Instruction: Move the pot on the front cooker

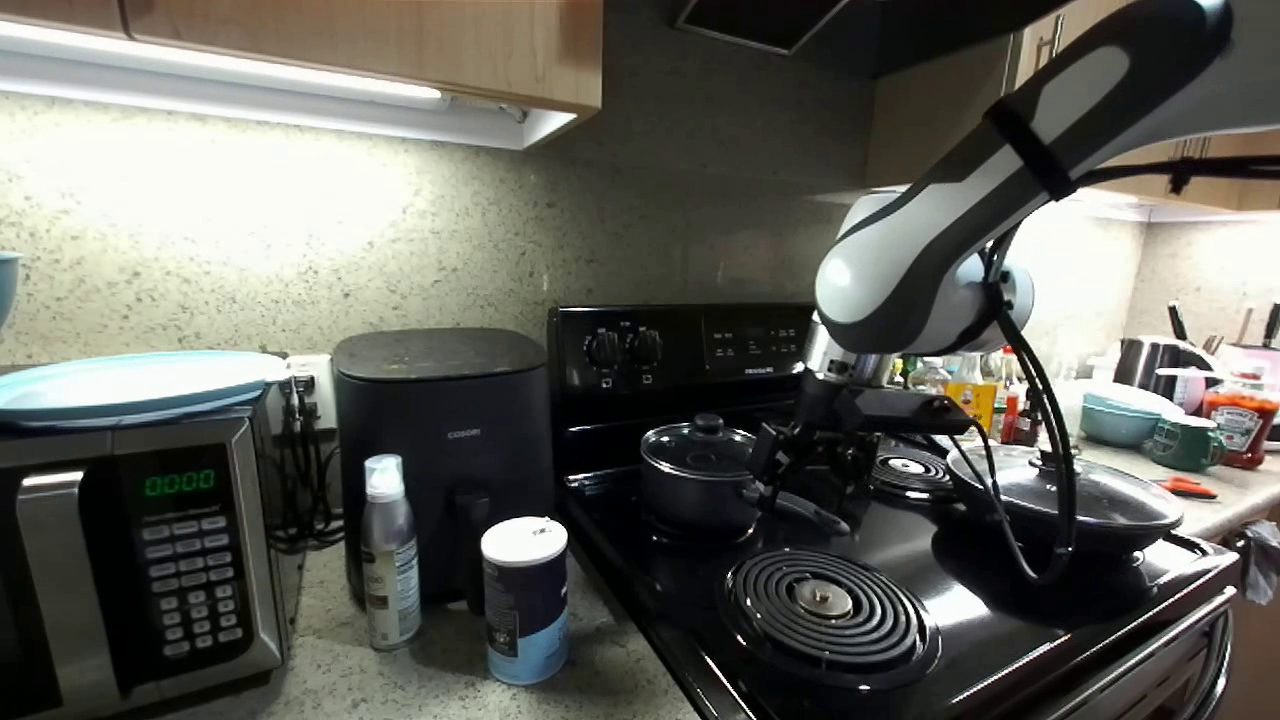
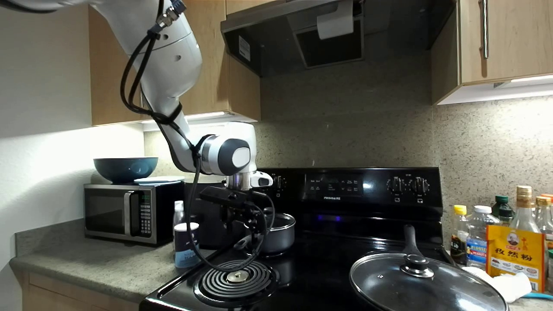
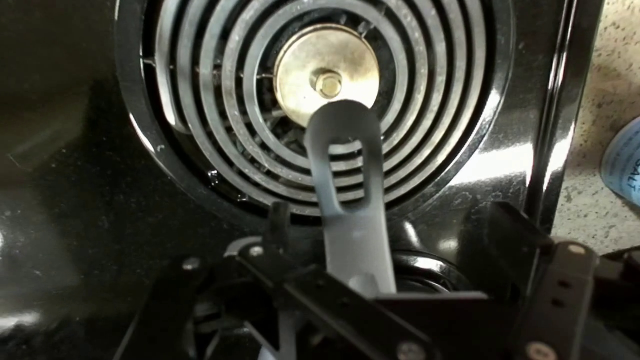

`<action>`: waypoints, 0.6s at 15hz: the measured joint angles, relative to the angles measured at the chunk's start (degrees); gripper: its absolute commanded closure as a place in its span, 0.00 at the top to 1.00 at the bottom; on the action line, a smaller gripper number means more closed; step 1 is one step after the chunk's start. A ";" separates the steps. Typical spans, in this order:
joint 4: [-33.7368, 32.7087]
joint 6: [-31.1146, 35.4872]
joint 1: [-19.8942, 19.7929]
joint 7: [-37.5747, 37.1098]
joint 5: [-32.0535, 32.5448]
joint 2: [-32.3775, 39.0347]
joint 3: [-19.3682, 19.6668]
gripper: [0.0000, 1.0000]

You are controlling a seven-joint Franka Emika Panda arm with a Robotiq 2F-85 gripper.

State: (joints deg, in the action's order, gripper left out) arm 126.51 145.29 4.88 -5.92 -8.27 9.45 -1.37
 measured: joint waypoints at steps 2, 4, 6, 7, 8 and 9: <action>-1.12 0.00 -0.07 -0.58 0.15 1.48 0.00 1.00; -1.20 0.00 -0.07 -0.57 0.15 1.60 -0.06 1.00; -1.22 -0.03 -0.07 -0.57 0.15 1.66 -0.08 1.00; -1.22 -0.07 -0.07 -0.58 0.15 1.72 -0.09 1.00; -1.22 -0.12 -0.07 -0.57 0.15 1.80 -0.09 1.00; -1.22 -0.14 -0.07 -0.58 0.15 1.91 -0.09 0.88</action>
State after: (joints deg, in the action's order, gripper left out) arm 125.29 145.15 4.81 -6.50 -8.12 11.36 -1.46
